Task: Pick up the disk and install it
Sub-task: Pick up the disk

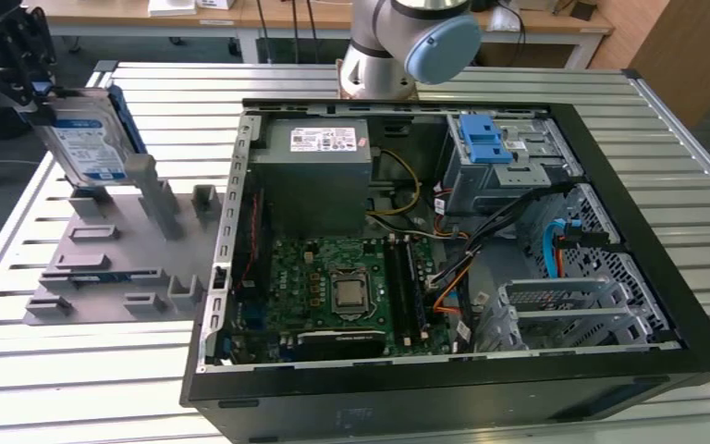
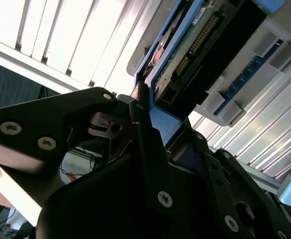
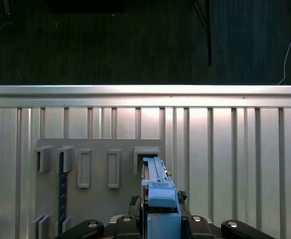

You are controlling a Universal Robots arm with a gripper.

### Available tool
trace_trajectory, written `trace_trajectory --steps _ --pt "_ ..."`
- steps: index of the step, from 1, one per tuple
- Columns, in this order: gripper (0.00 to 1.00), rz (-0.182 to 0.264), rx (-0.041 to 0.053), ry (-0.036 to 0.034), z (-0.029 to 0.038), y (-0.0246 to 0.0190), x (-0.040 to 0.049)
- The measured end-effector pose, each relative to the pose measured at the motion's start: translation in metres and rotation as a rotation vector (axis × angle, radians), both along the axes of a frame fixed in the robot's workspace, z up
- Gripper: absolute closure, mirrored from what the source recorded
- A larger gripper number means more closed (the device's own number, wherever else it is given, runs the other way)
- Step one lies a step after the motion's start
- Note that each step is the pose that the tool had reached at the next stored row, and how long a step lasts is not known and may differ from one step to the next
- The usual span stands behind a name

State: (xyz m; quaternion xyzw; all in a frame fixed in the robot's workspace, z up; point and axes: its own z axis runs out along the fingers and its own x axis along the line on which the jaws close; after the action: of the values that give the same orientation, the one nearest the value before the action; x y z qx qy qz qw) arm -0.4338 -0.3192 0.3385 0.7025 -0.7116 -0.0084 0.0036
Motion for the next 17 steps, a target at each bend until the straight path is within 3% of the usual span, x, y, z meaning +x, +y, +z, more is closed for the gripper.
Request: trace_trajectory --steps 17 --pt "0.64 0.000 0.0000 -0.0001 0.0044 0.0006 0.0000"
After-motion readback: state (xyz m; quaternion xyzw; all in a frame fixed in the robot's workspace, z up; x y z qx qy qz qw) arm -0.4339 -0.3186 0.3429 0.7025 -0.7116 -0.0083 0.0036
